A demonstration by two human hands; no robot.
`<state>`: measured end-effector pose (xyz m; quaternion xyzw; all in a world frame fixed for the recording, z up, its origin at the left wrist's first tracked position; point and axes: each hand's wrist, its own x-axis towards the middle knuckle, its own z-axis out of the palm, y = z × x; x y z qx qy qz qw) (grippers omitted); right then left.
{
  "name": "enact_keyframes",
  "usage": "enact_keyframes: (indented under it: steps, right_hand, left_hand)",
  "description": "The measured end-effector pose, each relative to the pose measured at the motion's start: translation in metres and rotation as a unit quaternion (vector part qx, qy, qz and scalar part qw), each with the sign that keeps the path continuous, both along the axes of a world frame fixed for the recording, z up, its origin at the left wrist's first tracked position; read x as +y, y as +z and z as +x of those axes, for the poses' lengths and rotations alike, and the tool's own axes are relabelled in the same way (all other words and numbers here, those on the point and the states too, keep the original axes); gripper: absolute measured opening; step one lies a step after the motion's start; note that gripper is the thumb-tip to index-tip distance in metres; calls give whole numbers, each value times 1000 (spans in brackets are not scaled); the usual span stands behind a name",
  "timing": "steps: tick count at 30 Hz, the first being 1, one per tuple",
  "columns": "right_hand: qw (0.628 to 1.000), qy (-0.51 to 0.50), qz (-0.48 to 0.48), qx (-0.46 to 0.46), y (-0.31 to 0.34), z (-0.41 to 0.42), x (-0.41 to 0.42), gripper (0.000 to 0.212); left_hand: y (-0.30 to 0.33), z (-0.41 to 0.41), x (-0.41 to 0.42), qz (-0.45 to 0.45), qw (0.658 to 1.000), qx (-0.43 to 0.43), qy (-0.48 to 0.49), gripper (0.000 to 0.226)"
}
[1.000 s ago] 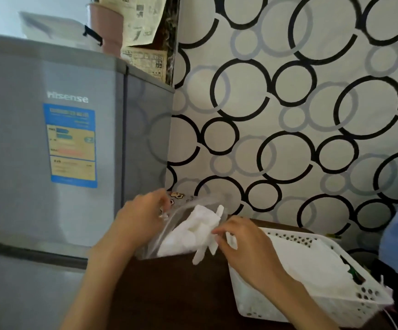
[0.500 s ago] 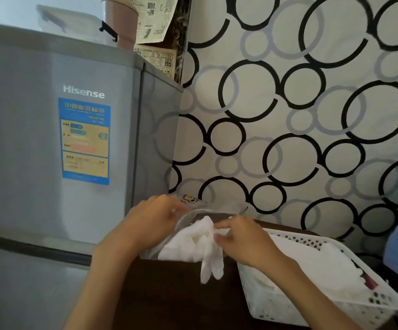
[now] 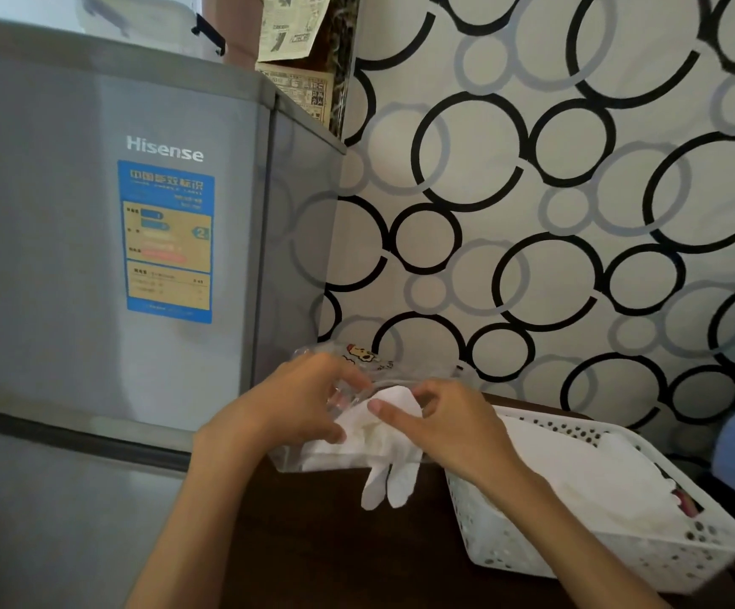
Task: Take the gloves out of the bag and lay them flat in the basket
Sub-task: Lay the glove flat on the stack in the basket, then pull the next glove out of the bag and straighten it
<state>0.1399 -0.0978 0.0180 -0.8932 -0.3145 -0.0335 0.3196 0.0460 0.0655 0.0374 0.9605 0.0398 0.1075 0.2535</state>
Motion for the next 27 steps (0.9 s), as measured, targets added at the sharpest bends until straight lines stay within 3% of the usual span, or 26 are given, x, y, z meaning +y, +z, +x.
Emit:
enact_keyframes:
  steps: [3, 7, 9, 12, 14, 15, 17, 19, 21, 24, 27]
  right_hand:
    - [993, -24, -22, -111, -2, -3, 6, 38]
    - [985, 51, -33, -159, 0, 2, -6, 20]
    - [983, 94, -67, -145, 5, 2, -18, 23]
    - [980, 145, -132, -40, 10, 3, -31, 34]
    - [984, 152, -75, 49, 11, -3, -26, 19]
    - [988, 135, -35, 73, 10, -7, -21, 21]
    - [996, 82, -18, 26, 1, -7, -9, 46]
    - [994, 71, -75, -36, -6, -7, -3, 34]
    - [992, 103, -78, -16, -6, 0, -7, 14]
    - [986, 129, -104, -28, 9, 2, -22, 24]
    - [988, 140, -59, -26, 19, 4, -30, 20]
  left_hand:
    - [1, 0, -2, 4, 1000, 3, -5, 61]
    - [-1, 1, 2, -8, 1000, 0, 8, 64]
    - [-2, 1, 3, -13, 1000, 3, 12, 65]
    - [0, 0, 1, -14, 1000, 8, -5, 66]
    - [1, -1, -2, -10, 999, 24, -26, 65]
    - [2, -1, -3, -8, 999, 32, -35, 64]
    - [2, 0, -5, -10, 998, 40, -46, 65]
    - [2, 0, -5, -15, 998, 45, -48, 66]
    - [1, -1, -2, -27, 998, 43, -42, 67]
    - [-1, -1, 4, -42, 998, 28, -25, 68]
    - [-2, 0, 6, -43, 998, 30, -26, 68]
